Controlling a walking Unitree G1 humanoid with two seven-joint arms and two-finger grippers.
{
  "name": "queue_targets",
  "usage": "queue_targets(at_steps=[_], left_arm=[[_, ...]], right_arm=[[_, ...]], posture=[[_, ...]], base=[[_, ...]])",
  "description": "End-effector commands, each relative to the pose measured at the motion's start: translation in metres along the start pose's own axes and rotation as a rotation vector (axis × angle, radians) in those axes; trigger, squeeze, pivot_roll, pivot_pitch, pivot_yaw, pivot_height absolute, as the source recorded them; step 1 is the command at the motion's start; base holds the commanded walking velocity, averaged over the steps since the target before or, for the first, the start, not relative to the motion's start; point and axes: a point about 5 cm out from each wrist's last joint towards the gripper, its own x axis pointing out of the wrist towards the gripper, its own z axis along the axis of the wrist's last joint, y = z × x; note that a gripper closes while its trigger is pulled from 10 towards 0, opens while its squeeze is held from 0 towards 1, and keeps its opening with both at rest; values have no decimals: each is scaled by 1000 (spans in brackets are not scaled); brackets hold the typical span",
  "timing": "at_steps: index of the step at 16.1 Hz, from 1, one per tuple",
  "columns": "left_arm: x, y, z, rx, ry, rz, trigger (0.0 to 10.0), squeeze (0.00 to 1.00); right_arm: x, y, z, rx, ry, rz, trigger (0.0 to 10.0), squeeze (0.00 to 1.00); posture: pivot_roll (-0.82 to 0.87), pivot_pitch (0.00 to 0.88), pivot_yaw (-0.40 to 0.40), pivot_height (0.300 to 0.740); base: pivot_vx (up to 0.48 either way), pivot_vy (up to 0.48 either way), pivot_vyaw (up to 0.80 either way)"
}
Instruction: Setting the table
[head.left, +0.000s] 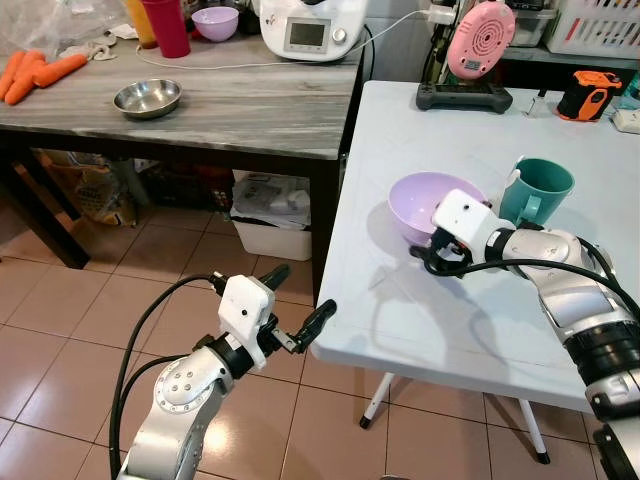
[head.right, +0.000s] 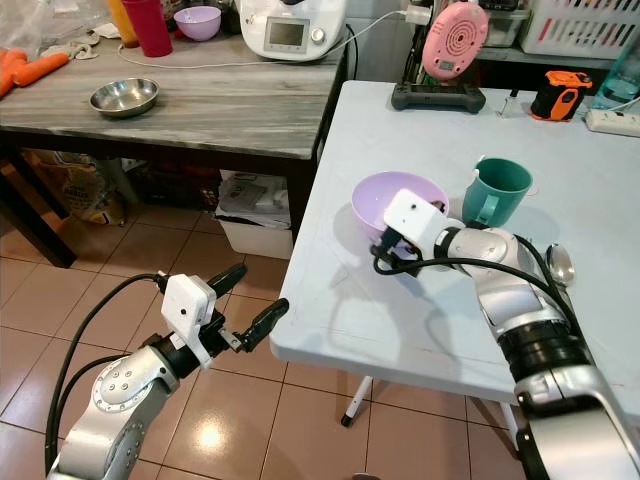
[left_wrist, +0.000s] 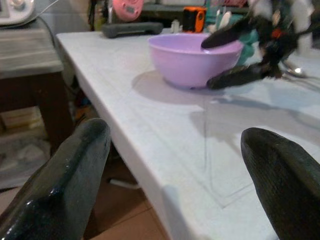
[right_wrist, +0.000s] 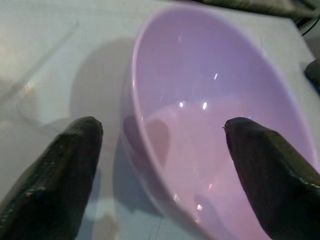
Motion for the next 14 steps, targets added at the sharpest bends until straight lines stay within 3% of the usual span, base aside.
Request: queue_targets(at_steps=[1, 6, 14], left_arm=[[1, -1, 4, 11, -19, -16, 10000, 0], [7, -2, 17, 22, -38, -34, 10000, 0], [7, -3, 17, 29, -21, -28, 10000, 0]], right_arm=[[0, -3, 4, -37, -3, 5, 0, 0], [3, -10, -4, -115, 23, -8, 0, 0], [1, -16, -11, -153, 32, -6, 0, 0]], posture=[[-227, 116, 29, 740], [-224, 107, 29, 740], [-217, 94, 35, 740]], base=[[0, 0, 0], [0, 0, 0], [0, 0, 0]])
